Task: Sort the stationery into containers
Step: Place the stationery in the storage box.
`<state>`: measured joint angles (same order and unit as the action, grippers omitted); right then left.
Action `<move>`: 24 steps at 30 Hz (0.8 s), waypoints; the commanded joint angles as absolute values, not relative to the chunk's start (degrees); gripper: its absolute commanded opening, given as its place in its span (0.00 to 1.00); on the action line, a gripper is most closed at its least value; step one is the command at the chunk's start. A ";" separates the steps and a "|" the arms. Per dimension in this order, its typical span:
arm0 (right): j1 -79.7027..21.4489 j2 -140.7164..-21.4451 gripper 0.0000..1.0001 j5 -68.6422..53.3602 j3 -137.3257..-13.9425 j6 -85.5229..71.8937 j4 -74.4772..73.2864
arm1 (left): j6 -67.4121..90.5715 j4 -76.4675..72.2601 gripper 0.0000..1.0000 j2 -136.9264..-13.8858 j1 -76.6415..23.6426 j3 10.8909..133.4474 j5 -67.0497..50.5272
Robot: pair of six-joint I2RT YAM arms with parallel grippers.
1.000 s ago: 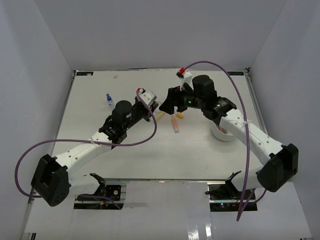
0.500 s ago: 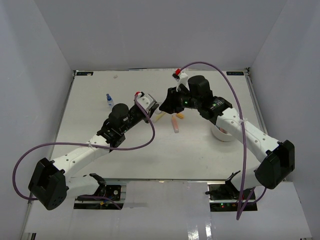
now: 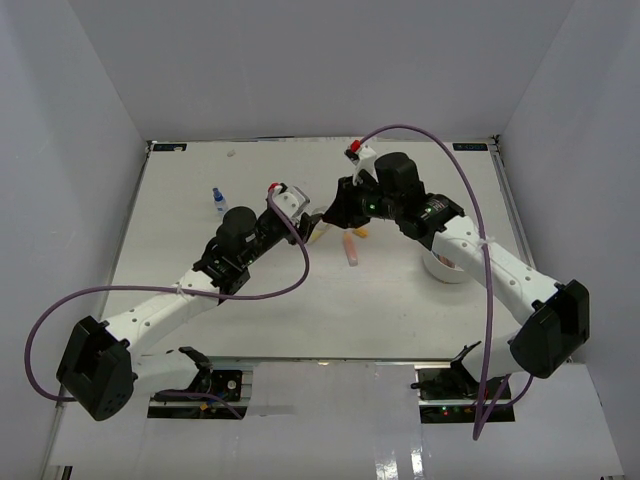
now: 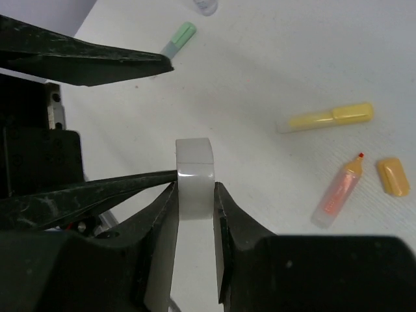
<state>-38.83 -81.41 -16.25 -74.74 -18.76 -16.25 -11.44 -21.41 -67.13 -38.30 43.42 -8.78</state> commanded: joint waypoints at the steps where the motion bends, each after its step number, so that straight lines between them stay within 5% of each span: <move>1: -38.85 -79.28 0.08 -7.68 -76.11 -14.60 -18.87 | -10.02 -21.71 0.76 -65.30 -38.85 43.42 -8.10; 3: -38.32 -78.14 0.08 -3.89 -76.20 -12.67 -21.00 | -9.76 -21.45 0.90 -65.30 -38.85 43.68 -6.60; 6: -37.09 -76.64 0.08 6.21 -75.85 -10.47 -26.00 | -8.79 -21.01 0.98 -65.48 -38.85 43.94 -4.05; 12: -29.37 -72.87 0.08 18.53 -73.83 -8.09 -32.51 | -7.03 -19.69 0.98 -66.97 -38.94 45.08 -0.88; 24: -14.42 -72.15 0.08 21.00 -68.56 -15.99 -35.33 | -5.71 -16.26 0.98 -70.31 -38.85 47.64 7.38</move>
<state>-14.90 -71.53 19.40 -69.01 -11.97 -35.07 -6.33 -16.93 -70.52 -38.74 45.17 4.75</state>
